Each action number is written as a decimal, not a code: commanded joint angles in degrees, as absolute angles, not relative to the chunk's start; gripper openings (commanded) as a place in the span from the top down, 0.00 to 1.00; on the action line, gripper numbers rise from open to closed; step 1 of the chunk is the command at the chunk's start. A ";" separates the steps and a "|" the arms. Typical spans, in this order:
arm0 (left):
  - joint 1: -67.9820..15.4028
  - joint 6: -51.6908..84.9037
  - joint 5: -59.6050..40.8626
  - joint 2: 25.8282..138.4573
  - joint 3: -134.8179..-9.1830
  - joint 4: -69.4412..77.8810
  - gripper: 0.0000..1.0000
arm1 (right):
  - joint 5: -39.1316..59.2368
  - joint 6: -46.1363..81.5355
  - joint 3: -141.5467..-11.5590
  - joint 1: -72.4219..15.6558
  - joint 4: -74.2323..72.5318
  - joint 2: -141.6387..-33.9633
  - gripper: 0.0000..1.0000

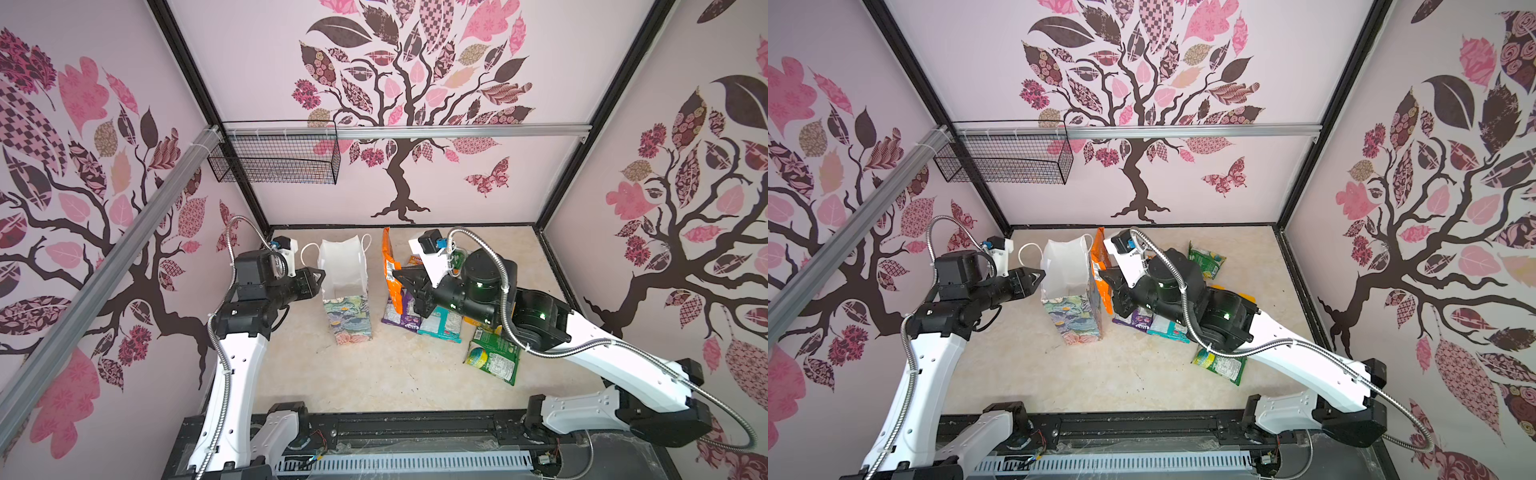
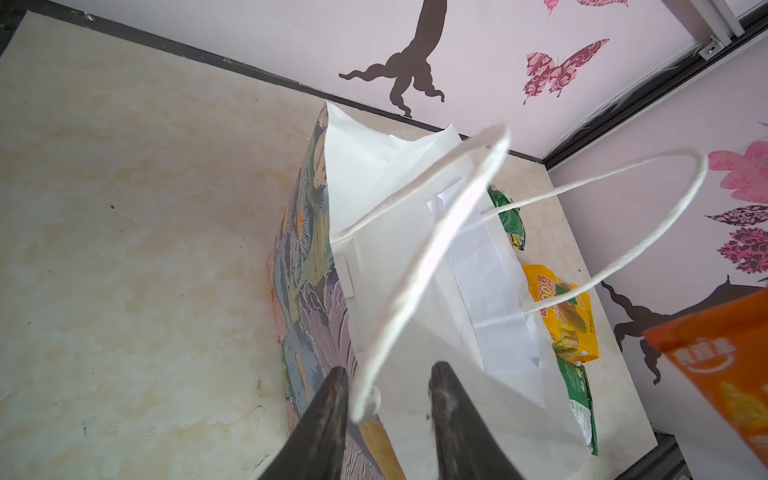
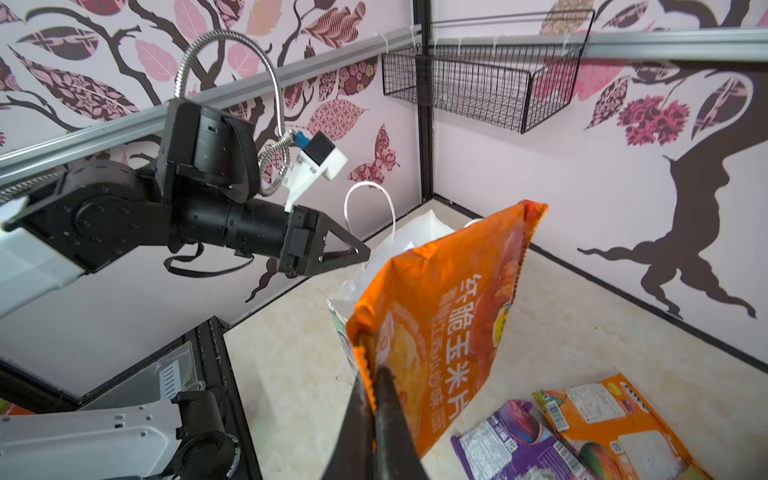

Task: Place the snacks into the paper bag
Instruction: 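Lift the orange chip bag with the right gripper and carry it over the paper bag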

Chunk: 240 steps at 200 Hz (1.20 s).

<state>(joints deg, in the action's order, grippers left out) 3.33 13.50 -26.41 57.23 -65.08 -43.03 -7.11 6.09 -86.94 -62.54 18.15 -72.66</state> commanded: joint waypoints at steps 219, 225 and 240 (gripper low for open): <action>2.99 11.16 -24.57 53.03 -59.55 -44.63 0.48 | -0.69 1.61 -117.25 -62.33 18.52 -99.38 1.00; 2.99 11.16 -24.08 52.72 -58.98 -44.16 0.47 | -1.39 1.61 -118.05 -62.36 18.95 -100.01 1.00; 3.04 11.18 -22.91 52.63 -58.23 -43.52 0.46 | -2.94 1.30 -119.21 -62.31 20.35 -101.35 1.00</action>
<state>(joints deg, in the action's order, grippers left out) 3.27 11.99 -25.26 53.21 -60.75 -44.95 0.25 1.93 -115.22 -62.54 19.18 -98.94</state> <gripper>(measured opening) 0.530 0.040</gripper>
